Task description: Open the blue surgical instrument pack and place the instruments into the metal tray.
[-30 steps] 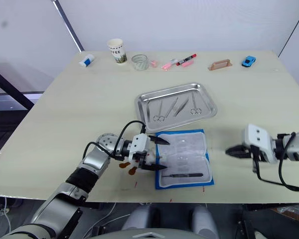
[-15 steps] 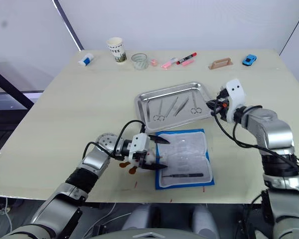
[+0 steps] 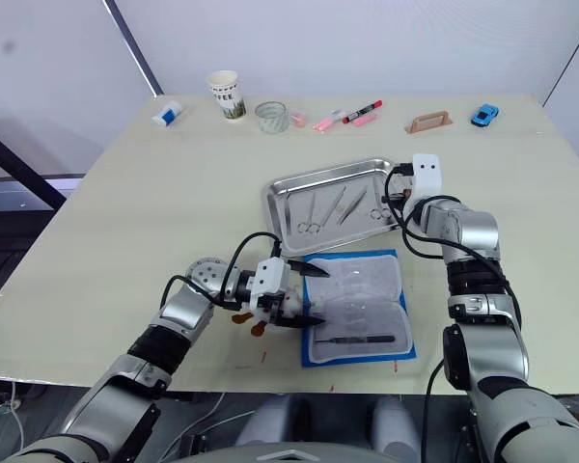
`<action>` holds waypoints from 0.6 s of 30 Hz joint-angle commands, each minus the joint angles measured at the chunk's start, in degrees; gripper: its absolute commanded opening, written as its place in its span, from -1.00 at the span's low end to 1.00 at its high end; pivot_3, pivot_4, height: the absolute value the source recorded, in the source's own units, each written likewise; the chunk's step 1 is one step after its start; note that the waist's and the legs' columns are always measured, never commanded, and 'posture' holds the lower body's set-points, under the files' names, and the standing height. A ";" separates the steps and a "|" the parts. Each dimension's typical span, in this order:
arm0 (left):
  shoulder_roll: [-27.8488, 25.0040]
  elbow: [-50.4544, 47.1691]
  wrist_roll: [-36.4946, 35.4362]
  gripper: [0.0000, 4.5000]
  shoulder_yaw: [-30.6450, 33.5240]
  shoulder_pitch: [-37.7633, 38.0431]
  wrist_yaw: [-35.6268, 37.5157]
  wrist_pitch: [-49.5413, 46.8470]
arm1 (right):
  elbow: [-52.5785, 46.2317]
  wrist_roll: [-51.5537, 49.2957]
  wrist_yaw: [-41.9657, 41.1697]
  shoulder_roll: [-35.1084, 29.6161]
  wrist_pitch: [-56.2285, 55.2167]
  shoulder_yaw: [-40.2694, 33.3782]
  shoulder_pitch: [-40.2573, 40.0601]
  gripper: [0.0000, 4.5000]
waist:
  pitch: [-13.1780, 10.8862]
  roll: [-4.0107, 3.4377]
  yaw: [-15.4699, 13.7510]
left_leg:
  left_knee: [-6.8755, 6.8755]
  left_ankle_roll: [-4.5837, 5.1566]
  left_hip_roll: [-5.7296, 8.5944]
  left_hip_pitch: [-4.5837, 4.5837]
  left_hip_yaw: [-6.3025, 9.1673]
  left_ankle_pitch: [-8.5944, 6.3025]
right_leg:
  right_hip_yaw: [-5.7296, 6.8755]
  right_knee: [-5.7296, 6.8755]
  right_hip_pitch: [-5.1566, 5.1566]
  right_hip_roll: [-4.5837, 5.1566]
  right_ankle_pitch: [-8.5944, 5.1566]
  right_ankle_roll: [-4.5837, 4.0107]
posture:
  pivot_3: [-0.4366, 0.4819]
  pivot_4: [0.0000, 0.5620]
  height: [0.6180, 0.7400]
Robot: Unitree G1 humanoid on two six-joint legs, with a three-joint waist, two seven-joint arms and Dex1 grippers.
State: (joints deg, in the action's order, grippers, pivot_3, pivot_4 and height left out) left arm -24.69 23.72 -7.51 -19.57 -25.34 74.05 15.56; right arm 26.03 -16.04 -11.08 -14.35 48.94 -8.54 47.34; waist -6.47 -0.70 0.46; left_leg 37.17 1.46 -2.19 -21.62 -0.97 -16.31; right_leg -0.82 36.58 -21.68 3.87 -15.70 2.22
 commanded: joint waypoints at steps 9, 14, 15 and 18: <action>-0.82 8.37 5.14 1.00 -2.10 3.74 -2.45 -1.75 | 7.73 0.47 2.75 2.68 -7.21 -2.60 4.78 -0.99 | -0.01 -0.16 0.45 | -0.05 0.16 0.01 -0.08 -0.05 0.09 | 0.21 0.00 0.00 0.20 0.00 0.01 | -0.05 -0.47 1.00; -0.84 8.22 5.14 1.00 -2.15 3.93 -2.54 -1.74 | 9.55 0.35 2.83 2.69 -8.36 -2.88 5.38 -0.99 | -0.01 -0.17 0.46 | -0.06 0.17 0.01 -0.09 -0.05 0.10 | 0.23 0.00 0.00 0.21 0.00 0.01 | -0.05 -0.47 1.00; -0.84 8.23 5.14 1.00 -2.16 3.96 -2.55 -1.73 | 9.81 0.35 2.73 2.62 -8.47 -2.85 5.45 -0.99 | 0.00 -0.17 0.47 | -0.06 0.18 0.01 -0.09 -0.05 0.10 | 0.23 0.00 0.00 0.22 0.00 0.01 | -0.05 -0.47 1.00; -0.81 8.45 5.20 1.00 -2.19 3.91 -2.59 -1.66 | 10.62 0.32 2.43 2.56 -8.73 -2.84 5.69 -0.99 | 0.00 -0.18 0.48 | -0.07 0.18 0.01 -0.09 -0.05 0.10 | 0.24 0.00 0.00 0.24 0.00 0.01 | -0.05 -0.47 1.00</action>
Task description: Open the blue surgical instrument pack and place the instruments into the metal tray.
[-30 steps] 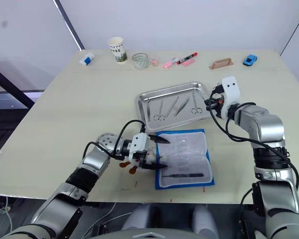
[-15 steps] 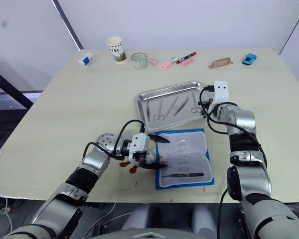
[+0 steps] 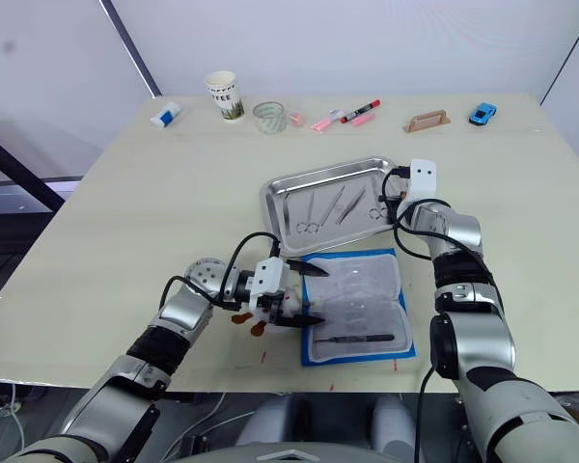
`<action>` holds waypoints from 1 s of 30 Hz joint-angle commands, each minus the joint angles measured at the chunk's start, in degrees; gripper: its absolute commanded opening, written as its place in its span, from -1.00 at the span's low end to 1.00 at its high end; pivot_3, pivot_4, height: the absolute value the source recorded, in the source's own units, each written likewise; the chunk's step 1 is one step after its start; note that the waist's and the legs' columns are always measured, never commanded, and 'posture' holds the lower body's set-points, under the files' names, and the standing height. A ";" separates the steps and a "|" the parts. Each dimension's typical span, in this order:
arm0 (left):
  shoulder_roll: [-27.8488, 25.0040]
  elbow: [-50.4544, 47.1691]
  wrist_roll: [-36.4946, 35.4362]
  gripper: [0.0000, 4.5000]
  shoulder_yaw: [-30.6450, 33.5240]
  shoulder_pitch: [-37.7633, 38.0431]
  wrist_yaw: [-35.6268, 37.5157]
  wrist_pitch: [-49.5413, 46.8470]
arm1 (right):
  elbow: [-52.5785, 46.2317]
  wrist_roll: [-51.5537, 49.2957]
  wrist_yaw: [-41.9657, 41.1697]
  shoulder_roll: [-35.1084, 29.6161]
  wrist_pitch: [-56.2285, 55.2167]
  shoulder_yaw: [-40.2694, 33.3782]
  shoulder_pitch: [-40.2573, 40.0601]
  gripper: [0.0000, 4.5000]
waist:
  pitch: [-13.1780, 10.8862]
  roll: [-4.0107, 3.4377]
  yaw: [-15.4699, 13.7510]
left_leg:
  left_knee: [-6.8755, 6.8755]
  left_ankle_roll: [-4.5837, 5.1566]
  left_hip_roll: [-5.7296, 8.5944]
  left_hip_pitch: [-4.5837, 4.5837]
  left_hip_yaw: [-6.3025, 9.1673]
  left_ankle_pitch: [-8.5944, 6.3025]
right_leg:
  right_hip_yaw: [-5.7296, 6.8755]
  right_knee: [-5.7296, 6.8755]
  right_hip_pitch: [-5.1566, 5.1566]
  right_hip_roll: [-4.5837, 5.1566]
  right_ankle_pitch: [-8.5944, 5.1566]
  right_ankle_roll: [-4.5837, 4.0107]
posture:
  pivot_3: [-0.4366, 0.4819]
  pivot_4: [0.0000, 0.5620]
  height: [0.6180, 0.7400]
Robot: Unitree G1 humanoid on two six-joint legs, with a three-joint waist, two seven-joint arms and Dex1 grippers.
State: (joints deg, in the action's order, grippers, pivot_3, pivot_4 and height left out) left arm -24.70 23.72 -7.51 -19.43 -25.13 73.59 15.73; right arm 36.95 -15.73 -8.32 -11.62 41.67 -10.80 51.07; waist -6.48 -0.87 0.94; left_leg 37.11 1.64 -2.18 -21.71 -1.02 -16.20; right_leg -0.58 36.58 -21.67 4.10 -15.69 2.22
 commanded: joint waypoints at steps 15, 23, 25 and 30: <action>-0.74 8.16 5.16 1.00 -2.34 4.00 -2.34 -1.83 | -7.69 -0.81 -2.79 -0.79 0.62 0.39 0.57 0.22 | -0.02 -0.05 0.08 | -0.39 0.01 0.00 -0.01 -0.11 0.01 | 0.22 -0.09 -0.04 0.32 0.00 0.00 | -0.05 -0.47 1.00; -0.86 7.73 4.73 1.00 -2.08 4.12 -1.86 -1.97 | -37.90 -9.17 -22.23 -5.97 -5.17 2.92 -14.84 0.22 | 0.03 -0.13 0.03 | -0.66 0.04 -0.02 -0.12 -0.11 0.03 | 0.57 -0.32 -0.01 0.51 0.00 0.00 | -0.05 -0.47 1.00; -0.90 7.63 4.66 1.00 -2.01 4.19 -1.70 -1.96 | -43.29 -12.58 -27.37 -8.75 -4.66 2.07 -18.97 0.22 | 0.01 -0.11 -0.03 | -0.66 0.05 -0.03 -0.13 -0.10 0.03 | 0.65 -0.34 0.00 0.51 0.00 0.01 | -0.05 -0.47 1.00; -0.99 8.16 4.59 1.00 -1.80 4.16 -1.27 -1.52 | -50.93 -16.10 -39.49 -16.69 -7.85 3.27 -27.40 0.22 | -0.12 0.10 -0.14 | -0.66 0.07 -0.06 -0.11 -0.09 0.04 | 0.86 -0.45 0.03 0.60 0.00 0.01 | -0.05 -0.47 1.00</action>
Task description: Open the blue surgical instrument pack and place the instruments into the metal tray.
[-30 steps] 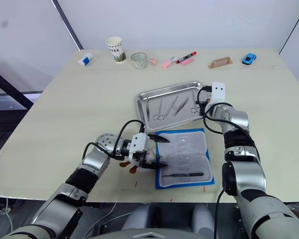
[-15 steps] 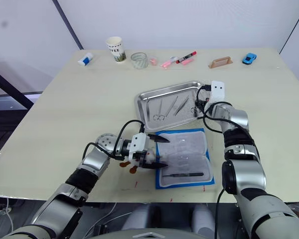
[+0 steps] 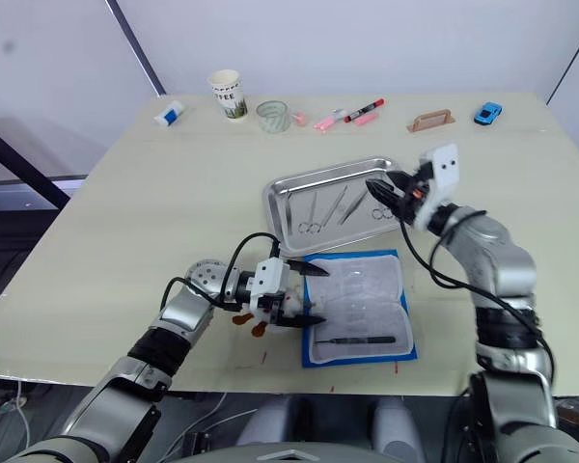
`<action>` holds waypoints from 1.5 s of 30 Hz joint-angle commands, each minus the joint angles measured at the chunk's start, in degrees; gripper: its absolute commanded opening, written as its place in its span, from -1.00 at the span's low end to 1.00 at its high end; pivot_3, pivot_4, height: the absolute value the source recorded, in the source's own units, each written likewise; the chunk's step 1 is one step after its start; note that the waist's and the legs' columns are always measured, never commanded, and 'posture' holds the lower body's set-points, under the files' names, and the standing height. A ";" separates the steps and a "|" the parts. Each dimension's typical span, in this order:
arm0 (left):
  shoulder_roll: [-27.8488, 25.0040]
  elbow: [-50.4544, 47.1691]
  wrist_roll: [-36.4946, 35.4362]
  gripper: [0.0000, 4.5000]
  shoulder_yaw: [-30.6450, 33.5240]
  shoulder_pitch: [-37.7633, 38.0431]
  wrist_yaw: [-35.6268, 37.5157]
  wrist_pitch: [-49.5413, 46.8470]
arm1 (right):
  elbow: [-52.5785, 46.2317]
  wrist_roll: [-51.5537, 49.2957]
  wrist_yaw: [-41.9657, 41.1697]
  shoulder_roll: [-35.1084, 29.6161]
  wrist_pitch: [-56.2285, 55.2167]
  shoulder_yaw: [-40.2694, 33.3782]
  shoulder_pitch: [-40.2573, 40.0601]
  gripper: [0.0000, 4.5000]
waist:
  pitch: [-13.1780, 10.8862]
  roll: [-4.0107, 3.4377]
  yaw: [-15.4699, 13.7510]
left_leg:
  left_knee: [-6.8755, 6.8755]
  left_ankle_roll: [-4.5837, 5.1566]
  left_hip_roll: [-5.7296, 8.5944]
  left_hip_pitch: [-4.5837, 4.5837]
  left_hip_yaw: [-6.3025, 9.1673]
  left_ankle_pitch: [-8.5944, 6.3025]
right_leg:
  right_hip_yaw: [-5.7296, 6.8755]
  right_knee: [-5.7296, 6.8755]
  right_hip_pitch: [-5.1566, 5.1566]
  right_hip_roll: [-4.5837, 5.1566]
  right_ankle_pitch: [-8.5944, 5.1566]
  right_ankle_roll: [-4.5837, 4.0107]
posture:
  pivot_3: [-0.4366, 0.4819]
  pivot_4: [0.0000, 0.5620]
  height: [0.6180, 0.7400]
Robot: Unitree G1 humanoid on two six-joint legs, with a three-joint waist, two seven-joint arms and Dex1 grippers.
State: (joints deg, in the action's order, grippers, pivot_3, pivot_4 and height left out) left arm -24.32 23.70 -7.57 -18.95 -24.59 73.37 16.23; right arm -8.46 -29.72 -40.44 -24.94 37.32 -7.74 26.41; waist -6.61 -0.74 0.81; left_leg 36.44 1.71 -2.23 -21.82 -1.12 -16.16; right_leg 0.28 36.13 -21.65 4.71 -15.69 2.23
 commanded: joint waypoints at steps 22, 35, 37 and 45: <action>-1.16 9.94 4.27 1.00 -1.98 3.11 0.70 0.12 | -16.05 5.84 -29.84 -23.07 -27.86 1.16 -37.14 0.22 | -0.07 0.19 -1.05 | 0.07 -0.04 0.07 0.18 0.27 0.02 | 1.03 -0.24 0.14 -0.68 -0.11 0.44 | -0.05 -0.47 1.00; -1.59 8.95 4.36 1.00 -2.00 2.95 0.76 -0.67 | -9.78 17.04 -26.74 -19.46 -32.57 15.60 -30.00 0.22 | -0.07 0.22 -1.51 | 0.09 -0.35 0.07 0.28 0.36 0.21 | 0.64 -0.26 0.13 -1.07 -0.11 0.43 | -0.05 -0.47 1.00; -1.62 8.91 4.40 1.00 -2.01 2.95 0.69 -0.73 | -8.76 18.00 -26.27 -18.99 -33.37 16.64 -29.40 0.22 | -0.07 0.22 -1.50 | 0.09 -0.35 0.07 0.30 0.34 0.21 | 0.59 -0.26 0.12 -1.09 -0.10 0.43 | -0.05 -0.47 1.00; -2.70 4.63 2.96 1.00 -1.60 3.74 1.41 -3.83 | -6.78 17.01 -25.30 -17.27 -32.83 17.55 -28.47 0.22 | -0.09 0.34 -1.21 | 0.09 -0.34 0.02 0.38 0.35 0.21 | 0.39 -0.25 0.13 -1.28 -0.08 0.37 | -0.05 -0.47 1.00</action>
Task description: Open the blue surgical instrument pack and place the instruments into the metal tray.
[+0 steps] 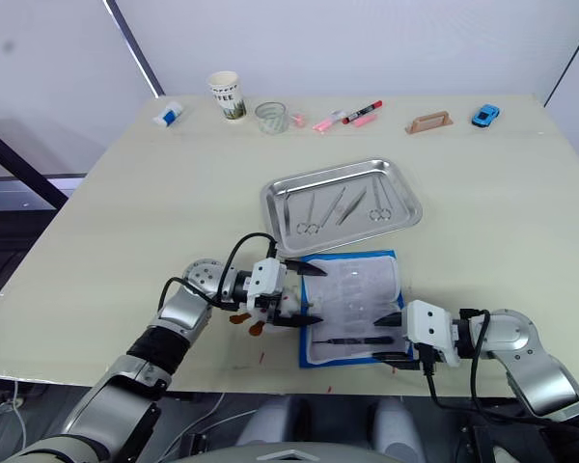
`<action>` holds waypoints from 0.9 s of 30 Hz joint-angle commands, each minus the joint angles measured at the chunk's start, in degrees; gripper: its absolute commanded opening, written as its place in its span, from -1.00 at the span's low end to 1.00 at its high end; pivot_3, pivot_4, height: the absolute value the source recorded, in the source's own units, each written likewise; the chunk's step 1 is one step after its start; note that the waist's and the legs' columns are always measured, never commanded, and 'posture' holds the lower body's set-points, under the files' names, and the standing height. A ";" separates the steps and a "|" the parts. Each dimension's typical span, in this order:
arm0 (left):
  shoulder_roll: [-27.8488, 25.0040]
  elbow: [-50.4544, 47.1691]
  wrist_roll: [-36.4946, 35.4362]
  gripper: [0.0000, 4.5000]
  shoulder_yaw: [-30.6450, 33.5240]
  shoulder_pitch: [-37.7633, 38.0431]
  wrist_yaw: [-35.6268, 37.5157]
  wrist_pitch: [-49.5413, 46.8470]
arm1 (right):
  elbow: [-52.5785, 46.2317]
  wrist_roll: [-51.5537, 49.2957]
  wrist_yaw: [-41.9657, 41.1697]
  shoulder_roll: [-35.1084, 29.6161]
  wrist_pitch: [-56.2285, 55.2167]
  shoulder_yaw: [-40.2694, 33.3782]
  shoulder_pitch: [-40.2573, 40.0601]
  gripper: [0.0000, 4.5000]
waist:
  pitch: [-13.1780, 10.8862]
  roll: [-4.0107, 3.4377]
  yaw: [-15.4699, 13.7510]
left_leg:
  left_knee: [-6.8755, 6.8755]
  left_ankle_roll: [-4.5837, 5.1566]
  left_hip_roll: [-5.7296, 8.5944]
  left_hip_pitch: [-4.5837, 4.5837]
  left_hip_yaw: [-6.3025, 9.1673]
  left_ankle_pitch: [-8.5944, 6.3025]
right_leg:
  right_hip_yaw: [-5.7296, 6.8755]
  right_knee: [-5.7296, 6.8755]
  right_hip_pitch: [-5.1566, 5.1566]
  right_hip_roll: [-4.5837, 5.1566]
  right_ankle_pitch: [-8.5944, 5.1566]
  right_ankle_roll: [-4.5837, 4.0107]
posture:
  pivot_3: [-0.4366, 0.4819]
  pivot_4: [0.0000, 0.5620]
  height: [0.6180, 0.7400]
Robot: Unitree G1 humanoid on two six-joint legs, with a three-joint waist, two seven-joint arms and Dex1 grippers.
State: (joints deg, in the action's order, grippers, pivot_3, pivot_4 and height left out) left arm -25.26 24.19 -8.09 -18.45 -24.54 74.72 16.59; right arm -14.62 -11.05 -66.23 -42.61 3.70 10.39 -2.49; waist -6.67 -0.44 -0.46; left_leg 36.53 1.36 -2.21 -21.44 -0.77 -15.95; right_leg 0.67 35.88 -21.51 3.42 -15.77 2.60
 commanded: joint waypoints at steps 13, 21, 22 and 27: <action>-1.70 7.28 4.02 1.00 -2.08 3.03 0.05 -2.78 | -1.74 -6.97 1.36 0.62 5.51 -2.02 1.33 0.22 | -0.06 0.10 0.08 | 0.00 0.00 -0.07 0.02 -0.03 0.00 | -0.12 0.00 -0.05 -0.11 0.17 -0.31 | -0.05 -0.47 1.00; -1.63 8.03 4.26 1.00 -2.08 2.88 -0.13 -2.21 | 0.90 -1.69 0.79 0.19 0.07 1.21 1.26 0.22 | -0.05 0.11 -0.03 | 0.00 0.00 -0.08 0.10 -0.05 0.00 | -0.23 0.02 -0.03 -0.31 0.21 -0.36 | -0.05 -0.47 1.00; -1.61 8.07 4.29 1.00 -2.09 2.90 -0.18 -2.15 | 1.07 -1.36 0.83 0.21 -0.30 1.44 1.25 0.22 | -0.05 0.11 -0.03 | 0.00 0.00 -0.08 0.12 -0.06 0.00 | -0.24 0.02 -0.02 -0.31 0.20 -0.35 | -0.05 -0.47 1.00; -1.31 8.69 4.69 1.00 -2.30 2.75 -0.65 -1.47 | 3.96 1.73 1.19 0.41 -3.64 2.81 1.79 0.22 | -0.04 0.14 -0.03 | 0.00 0.00 -0.08 0.27 -0.10 0.00 | -0.32 0.04 0.06 -0.34 0.18 -0.32 | -0.05 -0.47 1.00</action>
State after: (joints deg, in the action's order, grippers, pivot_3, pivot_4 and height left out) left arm -25.56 25.03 -8.12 -18.46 -24.84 74.81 16.75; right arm -11.83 -11.22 -64.69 -42.19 1.88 11.77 -0.72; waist -6.71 -0.30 -0.49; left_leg 36.53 1.37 -2.30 -21.12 -0.89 -15.96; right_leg 0.33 35.93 -21.42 3.07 -15.59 2.29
